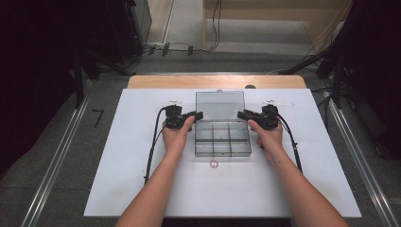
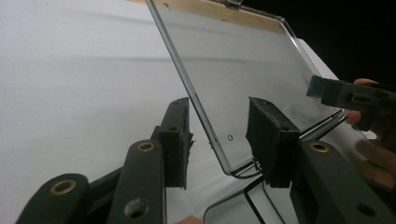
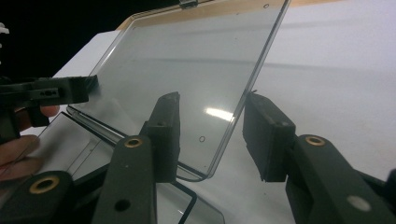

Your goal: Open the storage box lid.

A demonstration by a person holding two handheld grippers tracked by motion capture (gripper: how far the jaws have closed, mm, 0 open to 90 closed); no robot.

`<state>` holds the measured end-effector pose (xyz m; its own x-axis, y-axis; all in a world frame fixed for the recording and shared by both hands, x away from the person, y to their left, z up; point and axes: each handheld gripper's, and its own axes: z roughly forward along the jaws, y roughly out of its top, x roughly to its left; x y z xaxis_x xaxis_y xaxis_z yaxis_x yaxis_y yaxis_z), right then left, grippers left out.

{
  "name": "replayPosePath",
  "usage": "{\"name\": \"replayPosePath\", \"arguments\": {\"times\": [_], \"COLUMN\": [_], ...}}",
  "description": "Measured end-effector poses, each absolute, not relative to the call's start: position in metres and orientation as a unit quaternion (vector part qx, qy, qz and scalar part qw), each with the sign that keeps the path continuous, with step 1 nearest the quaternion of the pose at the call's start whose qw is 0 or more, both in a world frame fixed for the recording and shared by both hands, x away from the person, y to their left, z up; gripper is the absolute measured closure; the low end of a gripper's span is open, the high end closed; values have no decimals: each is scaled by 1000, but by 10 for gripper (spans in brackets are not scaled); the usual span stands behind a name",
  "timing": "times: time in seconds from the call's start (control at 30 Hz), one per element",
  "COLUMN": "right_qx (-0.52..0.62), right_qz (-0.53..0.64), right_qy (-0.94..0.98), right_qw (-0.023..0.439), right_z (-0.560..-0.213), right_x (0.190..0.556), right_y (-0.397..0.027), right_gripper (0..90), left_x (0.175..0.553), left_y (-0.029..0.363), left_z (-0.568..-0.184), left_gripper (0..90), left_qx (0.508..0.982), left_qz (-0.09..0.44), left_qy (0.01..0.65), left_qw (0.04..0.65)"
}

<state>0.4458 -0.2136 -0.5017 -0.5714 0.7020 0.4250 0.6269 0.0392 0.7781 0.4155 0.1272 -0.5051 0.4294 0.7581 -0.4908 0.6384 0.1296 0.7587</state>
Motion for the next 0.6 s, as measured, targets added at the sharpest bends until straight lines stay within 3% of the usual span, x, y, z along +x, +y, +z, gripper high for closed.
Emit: {"name": "replayPosePath", "arguments": {"times": [0.6], "right_qx": [473], "right_qz": [502], "right_qy": [724], "right_qw": [19], "right_z": [-504], "right_x": [448], "right_y": [-214], "right_gripper": [457], "left_x": [415], "left_y": [126], "left_z": [-507], "left_gripper": [413], "left_qx": [663], "left_qz": [50], "left_qy": [529], "left_qw": [527]}}
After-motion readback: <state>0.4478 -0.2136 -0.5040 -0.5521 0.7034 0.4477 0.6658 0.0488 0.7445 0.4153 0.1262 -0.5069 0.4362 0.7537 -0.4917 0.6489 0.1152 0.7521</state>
